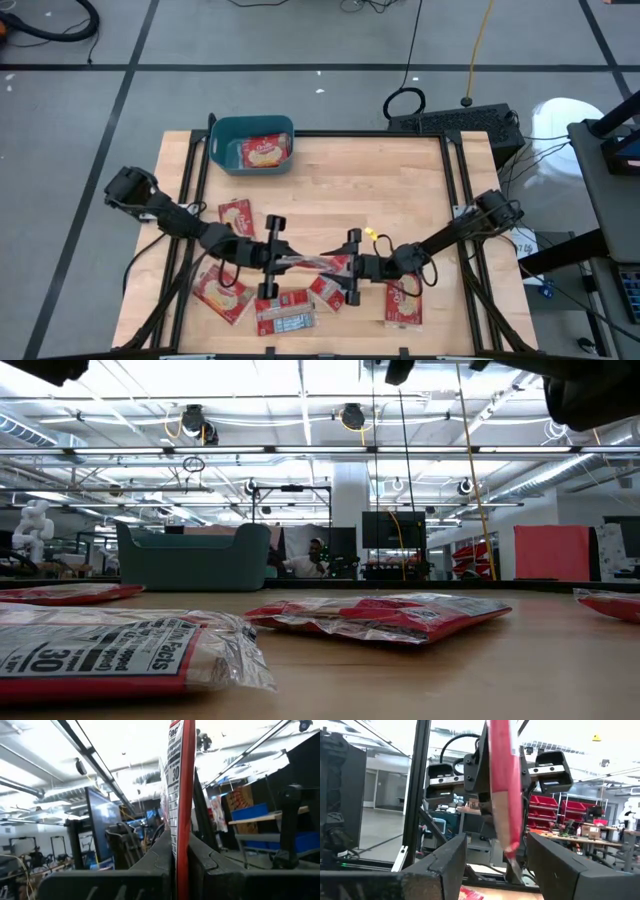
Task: Sort popcorn bags into baskets
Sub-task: Put the red popcorn bag into the blue bin
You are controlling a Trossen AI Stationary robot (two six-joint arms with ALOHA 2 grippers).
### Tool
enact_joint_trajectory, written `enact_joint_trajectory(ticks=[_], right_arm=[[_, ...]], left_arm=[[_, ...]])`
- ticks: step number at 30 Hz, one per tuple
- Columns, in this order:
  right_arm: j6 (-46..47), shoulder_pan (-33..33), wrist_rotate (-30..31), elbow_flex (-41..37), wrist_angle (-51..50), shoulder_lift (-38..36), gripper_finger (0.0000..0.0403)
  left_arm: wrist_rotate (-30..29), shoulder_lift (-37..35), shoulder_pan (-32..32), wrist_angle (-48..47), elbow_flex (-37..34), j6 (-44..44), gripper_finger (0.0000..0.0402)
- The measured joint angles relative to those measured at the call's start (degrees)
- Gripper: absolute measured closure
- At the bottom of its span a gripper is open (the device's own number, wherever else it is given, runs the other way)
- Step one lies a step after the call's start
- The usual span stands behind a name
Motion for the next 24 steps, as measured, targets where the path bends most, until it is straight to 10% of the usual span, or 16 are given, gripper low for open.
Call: enact_joint_trajectory(ticks=[10, 24], right_arm=[[0.23, -0.33, -4.59, 1.02, 4.79, 0.36, 0.0219], [1.43, -0.44, 1.34, 1.02, 1.26, 0.33, 0.0387]], left_arm=[[0.18, 1.95, 0.11, 2.43, 0.00, -0.17, 0.0376], [0.10, 1.92, -0.35, -1.50, 0.00, -0.61, 0.0346]])
